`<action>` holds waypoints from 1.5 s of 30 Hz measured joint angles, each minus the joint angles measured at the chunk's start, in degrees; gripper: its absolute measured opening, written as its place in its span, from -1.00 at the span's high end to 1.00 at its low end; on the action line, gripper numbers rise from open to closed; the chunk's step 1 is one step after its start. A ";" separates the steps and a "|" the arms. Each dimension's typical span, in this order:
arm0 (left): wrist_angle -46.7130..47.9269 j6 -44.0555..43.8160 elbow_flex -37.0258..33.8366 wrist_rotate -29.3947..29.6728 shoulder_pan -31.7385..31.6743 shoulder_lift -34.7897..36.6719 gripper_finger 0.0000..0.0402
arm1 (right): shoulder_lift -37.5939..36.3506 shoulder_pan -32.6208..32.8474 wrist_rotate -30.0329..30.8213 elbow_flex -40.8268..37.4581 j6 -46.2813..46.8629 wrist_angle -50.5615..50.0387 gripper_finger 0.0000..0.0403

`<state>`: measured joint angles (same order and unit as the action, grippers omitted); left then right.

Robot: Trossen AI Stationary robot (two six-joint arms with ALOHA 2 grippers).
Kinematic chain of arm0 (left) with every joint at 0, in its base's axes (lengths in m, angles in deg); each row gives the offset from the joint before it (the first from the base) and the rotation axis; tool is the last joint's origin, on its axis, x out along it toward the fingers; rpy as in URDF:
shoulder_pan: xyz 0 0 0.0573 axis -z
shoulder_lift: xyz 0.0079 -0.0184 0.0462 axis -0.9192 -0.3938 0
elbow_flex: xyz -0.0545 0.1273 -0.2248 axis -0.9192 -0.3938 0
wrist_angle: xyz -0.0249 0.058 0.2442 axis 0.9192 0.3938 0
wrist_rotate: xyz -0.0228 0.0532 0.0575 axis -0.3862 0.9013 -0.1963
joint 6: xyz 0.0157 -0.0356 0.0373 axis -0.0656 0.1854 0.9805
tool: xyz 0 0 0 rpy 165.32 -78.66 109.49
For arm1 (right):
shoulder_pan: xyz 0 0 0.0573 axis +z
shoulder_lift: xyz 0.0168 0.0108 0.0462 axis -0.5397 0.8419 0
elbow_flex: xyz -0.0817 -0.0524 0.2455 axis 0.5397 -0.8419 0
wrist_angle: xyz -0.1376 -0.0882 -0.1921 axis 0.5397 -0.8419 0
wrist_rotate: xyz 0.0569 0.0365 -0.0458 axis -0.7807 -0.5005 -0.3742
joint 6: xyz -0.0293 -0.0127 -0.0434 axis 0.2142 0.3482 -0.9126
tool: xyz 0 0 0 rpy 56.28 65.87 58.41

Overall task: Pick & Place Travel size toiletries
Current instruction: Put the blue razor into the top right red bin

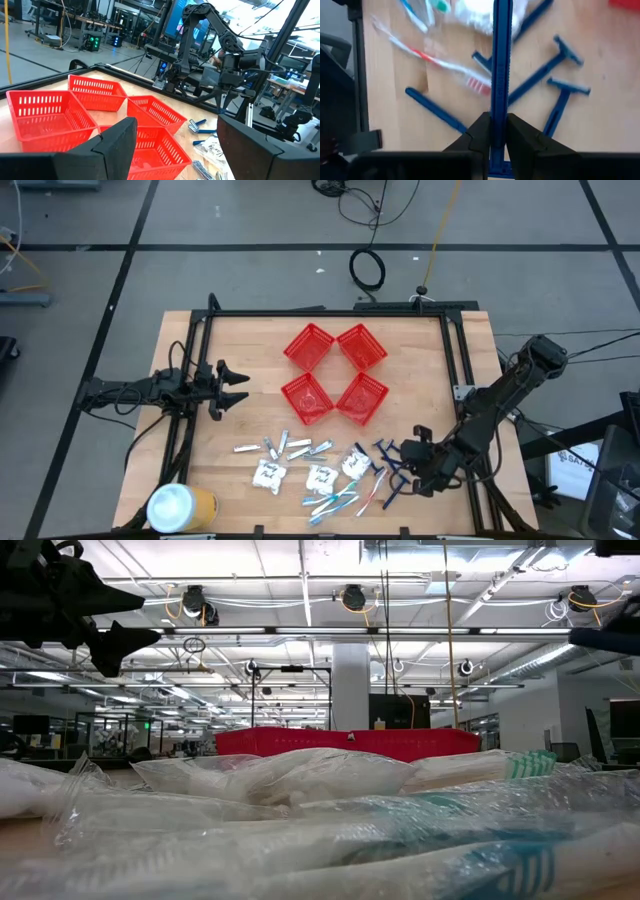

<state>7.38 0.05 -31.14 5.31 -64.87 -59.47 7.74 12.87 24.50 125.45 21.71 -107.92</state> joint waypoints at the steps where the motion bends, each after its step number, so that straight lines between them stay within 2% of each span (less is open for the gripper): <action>1: 0.00 0.00 0.00 0.00 0.01 0.00 -0.35 | 0.00 -0.51 0.69 0.00 -1.49 0.61 0.80; 6: 0.00 0.00 0.00 0.02 0.01 -0.01 -0.35 | 0.00 -3.98 2.51 0.00 -10.05 4.42 0.79; 19: 0.00 0.02 0.00 0.02 0.00 0.00 -0.35 | 0.00 -17.15 2.10 0.00 -31.70 14.27 0.79; 29: 0.00 0.00 0.00 0.00 0.00 0.00 -0.35 | 0.00 -29.51 1.98 0.00 -37.36 14.84 0.79; 39: 0.00 0.00 0.00 0.02 0.00 0.00 -0.35 | 0.00 -42.69 1.82 0.00 -40.44 20.37 0.79; 45: 0.00 0.00 0.00 0.01 0.02 -0.01 -0.35 | -0.02 -52.48 -6.22 0.00 -42.35 23.44 0.79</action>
<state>7.38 0.05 -31.14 5.32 -64.86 -59.47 7.72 -39.61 18.28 125.45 -20.63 -84.48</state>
